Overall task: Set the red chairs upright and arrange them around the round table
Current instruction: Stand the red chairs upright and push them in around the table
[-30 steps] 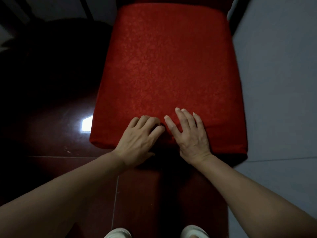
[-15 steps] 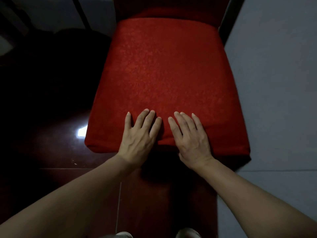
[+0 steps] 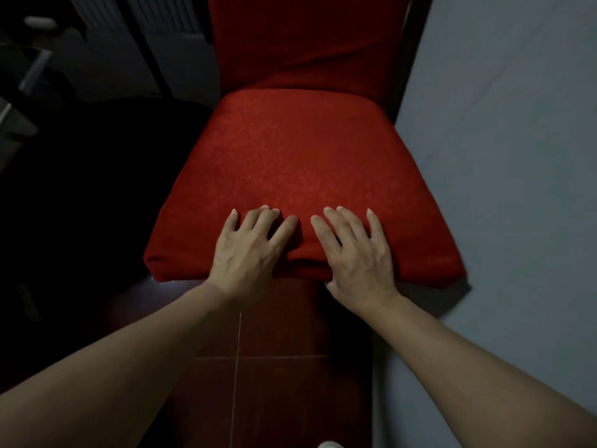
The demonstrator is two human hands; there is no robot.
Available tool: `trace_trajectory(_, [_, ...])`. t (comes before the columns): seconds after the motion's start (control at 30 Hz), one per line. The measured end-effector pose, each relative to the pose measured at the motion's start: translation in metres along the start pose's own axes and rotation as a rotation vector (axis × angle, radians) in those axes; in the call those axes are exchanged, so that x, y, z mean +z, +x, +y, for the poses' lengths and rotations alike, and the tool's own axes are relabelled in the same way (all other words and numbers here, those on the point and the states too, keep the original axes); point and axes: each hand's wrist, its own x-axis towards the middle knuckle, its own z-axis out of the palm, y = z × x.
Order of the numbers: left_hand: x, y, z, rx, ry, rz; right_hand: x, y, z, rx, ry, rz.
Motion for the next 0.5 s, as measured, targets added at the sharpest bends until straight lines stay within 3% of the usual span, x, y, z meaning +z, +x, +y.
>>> trace_trajectory(0.5, [-0.194, 0.126, -0.065, 0.004, -0.084, 0.030, -0.177, 0.137, 0.040, 0.215, -0.112, -0.012])
